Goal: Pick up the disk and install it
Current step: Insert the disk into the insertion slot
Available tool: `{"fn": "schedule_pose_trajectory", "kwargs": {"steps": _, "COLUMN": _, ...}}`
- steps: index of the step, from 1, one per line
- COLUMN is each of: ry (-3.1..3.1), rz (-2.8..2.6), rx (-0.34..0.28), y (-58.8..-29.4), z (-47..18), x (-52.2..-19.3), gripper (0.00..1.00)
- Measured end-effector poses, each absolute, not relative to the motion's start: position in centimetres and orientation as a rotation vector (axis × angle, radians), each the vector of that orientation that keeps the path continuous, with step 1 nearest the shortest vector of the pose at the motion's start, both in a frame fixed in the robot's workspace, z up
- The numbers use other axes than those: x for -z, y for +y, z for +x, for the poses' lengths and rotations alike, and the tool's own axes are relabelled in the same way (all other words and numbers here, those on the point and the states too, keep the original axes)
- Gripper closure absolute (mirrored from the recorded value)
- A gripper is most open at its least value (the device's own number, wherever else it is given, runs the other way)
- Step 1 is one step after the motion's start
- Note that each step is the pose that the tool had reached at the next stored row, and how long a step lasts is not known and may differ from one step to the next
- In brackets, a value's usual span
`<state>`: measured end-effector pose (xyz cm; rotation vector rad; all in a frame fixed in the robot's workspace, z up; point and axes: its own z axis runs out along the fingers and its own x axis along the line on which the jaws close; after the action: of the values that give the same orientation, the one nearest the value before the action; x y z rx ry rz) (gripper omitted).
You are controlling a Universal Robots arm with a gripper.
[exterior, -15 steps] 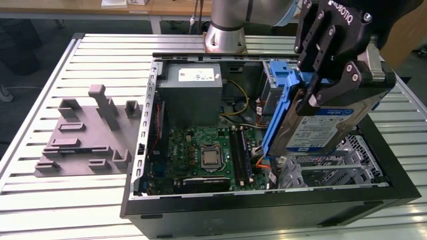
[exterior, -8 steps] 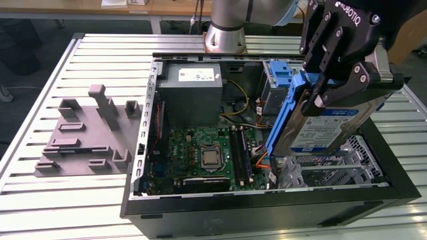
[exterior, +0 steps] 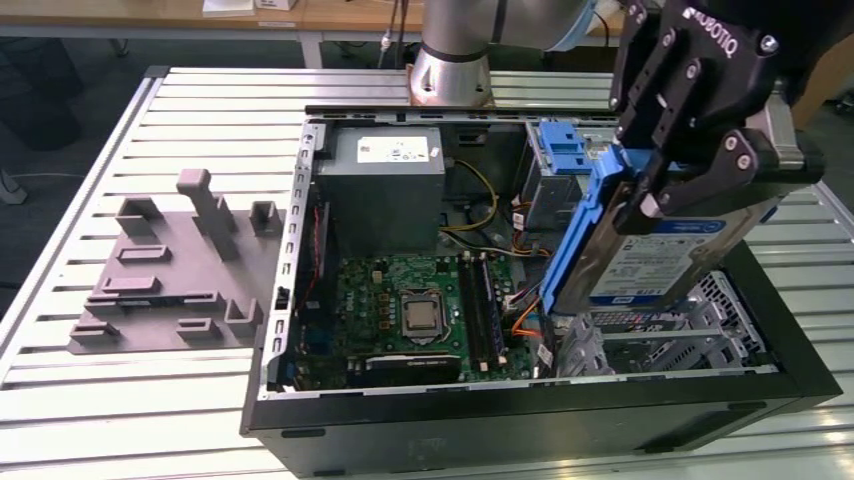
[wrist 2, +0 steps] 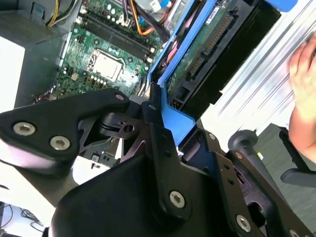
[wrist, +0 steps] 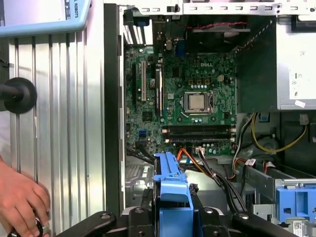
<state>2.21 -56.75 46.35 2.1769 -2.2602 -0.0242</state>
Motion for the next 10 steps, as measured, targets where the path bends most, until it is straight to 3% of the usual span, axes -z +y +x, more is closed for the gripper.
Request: {"fn": "schedule_pose_trajectory", "kwargs": {"steps": 10, "ry": -2.26, "rz": 2.177, "rx": 0.024, "y": -56.8, "z": 4.0, "x": -46.1, "gripper": 0.63}}
